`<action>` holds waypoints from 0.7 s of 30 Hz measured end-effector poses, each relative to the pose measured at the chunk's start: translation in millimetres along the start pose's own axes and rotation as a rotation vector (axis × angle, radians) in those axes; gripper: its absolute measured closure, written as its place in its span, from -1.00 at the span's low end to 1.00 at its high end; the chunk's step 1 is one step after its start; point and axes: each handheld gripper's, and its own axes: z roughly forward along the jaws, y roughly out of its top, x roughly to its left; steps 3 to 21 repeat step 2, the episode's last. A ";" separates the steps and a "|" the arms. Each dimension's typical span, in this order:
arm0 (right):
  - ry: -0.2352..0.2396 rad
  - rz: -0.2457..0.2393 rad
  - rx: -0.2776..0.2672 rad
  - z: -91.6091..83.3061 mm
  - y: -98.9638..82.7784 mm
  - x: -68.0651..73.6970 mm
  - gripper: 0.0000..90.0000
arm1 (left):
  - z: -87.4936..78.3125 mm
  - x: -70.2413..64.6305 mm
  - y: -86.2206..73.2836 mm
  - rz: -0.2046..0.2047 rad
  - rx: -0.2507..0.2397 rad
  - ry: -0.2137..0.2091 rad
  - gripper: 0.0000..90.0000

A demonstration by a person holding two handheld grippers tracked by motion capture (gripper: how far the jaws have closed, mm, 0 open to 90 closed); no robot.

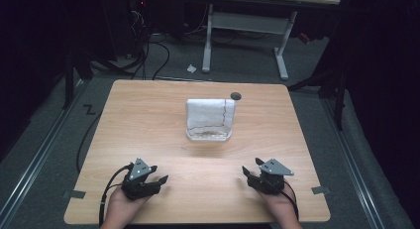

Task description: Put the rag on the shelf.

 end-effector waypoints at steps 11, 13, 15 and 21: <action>0.001 -0.004 0.002 1.4 -0.2 -0.3 -0.12 | -0.5 0.2 -0.1 -0.002 -0.002 -0.001 -0.05; 0.001 -0.004 0.002 1.4 -0.2 -0.3 -0.12 | -0.5 0.2 -0.1 -0.002 -0.002 -0.001 -0.05; 0.001 -0.004 0.002 1.4 -0.2 -0.3 -0.12 | -0.5 0.2 -0.1 -0.002 -0.002 -0.001 -0.05; 0.001 -0.004 0.002 1.4 -0.2 -0.3 -0.12 | -0.5 0.2 -0.1 -0.002 -0.002 -0.001 -0.05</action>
